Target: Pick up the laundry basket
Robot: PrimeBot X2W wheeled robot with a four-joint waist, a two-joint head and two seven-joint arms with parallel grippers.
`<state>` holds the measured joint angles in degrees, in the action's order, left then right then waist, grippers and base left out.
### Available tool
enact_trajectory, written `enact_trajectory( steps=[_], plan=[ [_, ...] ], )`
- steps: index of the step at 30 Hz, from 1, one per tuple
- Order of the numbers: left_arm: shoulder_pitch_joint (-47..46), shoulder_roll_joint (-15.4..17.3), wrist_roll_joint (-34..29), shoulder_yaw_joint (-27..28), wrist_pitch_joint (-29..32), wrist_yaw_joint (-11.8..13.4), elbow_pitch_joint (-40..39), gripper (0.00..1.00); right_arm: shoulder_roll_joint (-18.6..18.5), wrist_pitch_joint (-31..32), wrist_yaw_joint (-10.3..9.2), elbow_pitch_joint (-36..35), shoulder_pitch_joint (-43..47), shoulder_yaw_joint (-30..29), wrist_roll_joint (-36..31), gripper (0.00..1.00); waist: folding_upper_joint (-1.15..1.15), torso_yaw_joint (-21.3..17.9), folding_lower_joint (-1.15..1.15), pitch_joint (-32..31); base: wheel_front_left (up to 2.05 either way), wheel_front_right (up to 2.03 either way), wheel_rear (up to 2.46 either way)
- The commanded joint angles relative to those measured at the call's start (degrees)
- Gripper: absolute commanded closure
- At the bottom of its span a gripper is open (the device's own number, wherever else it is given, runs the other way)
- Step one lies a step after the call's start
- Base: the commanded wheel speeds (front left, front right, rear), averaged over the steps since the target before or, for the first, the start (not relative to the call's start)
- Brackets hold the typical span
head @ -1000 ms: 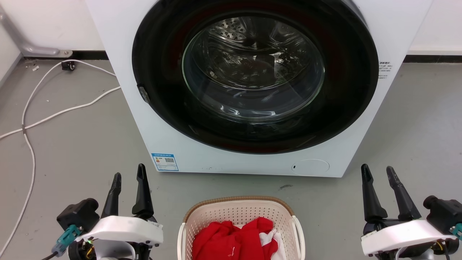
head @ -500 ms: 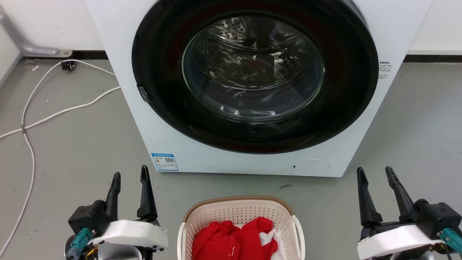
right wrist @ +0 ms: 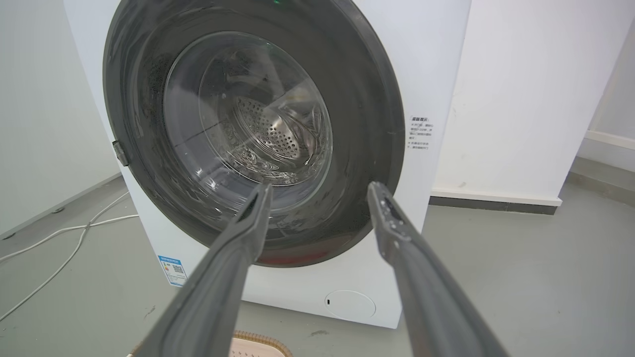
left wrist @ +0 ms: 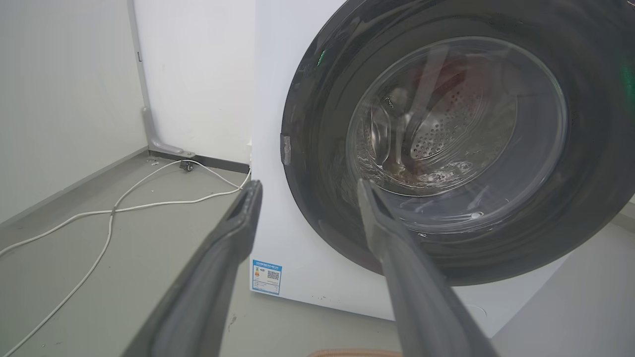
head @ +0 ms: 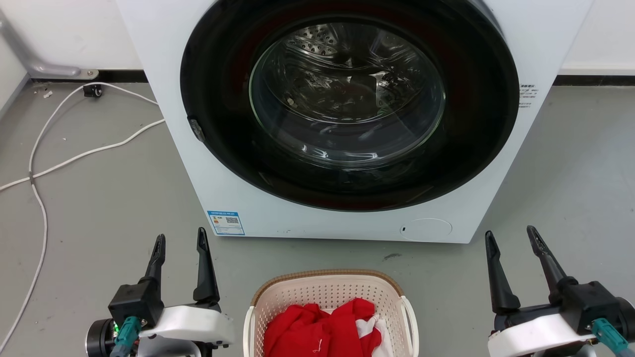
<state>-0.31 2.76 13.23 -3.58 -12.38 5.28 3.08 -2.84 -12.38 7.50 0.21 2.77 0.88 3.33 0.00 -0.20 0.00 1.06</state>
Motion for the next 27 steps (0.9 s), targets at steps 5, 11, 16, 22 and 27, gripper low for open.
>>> enact_trajectory(
  steps=[5,11,16,22,27],
  plan=[
    [0.7,0.2,-3.2,-0.4,-1.0,0.7,-0.6,0.00,-0.1,-0.9,-0.02,-0.8,1.0,0.2,-3.2,0.00,0.00,0.0,0.00,-0.1,0.00,0.00,0.00],
    [0.8,0.2,-5.9,-0.7,-1.6,1.2,-1.0,0.00,-0.1,-1.6,-0.02,-1.3,1.2,0.4,-6.0,0.00,0.00,0.0,0.00,0.0,0.00,0.00,0.00],
    [1.0,0.2,-7.9,-0.8,-2.1,1.6,-1.1,0.00,-0.1,-2.2,-0.02,-1.4,1.5,0.4,-8.1,0.00,0.00,0.1,0.00,0.1,0.00,0.00,0.00],
    [1.2,0.2,-10.3,-0.7,-2.7,2.1,-1.4,0.00,-0.1,-2.8,-0.02,-1.3,1.8,0.2,-10.7,0.00,0.00,0.1,0.00,0.2,0.00,0.00,0.00],
    [1.4,0.2,-10.7,-0.6,-2.9,2.2,-1.3,0.00,-0.1,-2.8,-0.03,-0.5,2.0,0.0,-10.0,0.00,0.00,0.0,0.00,0.3,0.00,0.00,0.00]
  ],
)
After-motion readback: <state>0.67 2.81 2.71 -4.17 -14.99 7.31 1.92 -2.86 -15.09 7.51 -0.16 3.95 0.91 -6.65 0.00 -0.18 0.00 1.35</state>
